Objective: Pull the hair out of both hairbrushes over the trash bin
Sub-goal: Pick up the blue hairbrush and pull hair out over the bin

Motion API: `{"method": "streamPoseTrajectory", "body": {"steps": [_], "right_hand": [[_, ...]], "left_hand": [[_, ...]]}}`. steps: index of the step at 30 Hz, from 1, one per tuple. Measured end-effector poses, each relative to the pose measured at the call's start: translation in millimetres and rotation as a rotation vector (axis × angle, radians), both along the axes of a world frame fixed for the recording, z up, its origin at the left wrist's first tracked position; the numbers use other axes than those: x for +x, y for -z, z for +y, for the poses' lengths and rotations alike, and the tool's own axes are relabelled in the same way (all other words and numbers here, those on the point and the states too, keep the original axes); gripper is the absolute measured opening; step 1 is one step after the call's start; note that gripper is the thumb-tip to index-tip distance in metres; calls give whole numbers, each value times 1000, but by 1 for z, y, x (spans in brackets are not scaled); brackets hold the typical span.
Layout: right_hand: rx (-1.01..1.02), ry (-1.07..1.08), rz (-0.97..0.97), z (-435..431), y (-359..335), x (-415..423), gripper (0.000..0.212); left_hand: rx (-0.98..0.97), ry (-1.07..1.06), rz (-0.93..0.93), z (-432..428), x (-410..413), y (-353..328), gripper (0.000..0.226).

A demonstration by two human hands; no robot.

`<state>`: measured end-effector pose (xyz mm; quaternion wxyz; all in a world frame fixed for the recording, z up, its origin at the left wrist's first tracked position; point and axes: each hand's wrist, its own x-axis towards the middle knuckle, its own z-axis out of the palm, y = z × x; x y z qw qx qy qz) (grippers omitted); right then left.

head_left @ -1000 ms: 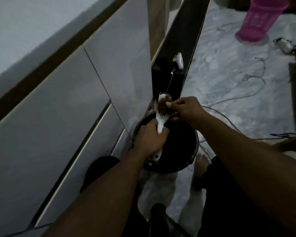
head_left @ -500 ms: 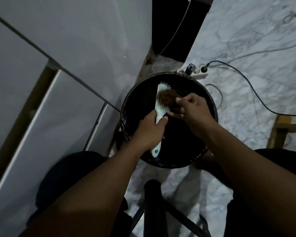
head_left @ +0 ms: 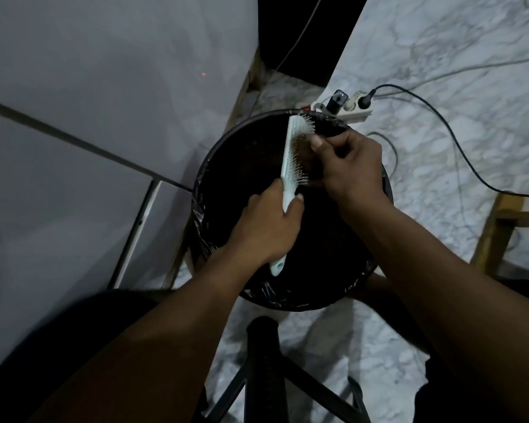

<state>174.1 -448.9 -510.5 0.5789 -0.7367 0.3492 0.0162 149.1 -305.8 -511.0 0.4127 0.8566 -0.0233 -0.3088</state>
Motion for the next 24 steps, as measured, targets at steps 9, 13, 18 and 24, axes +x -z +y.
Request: {"method": "streamPoseTrajectory", "body": {"steps": [9,13,18,24], "right_hand": [[185,-71,-15,4,-5,3,45],[7,-134,-54,1,0,0,25],[-4,-2,-9,-5,6,3,25],[480,190,65,-3,-2,7,10]], "left_hand": [[-8,-56,65,-4,5,1,17],[36,19,4,-7,1,0,16],[-4,16,-12,-9,3,0,23],[-10,-51,7,-7,9,2,25]]}}
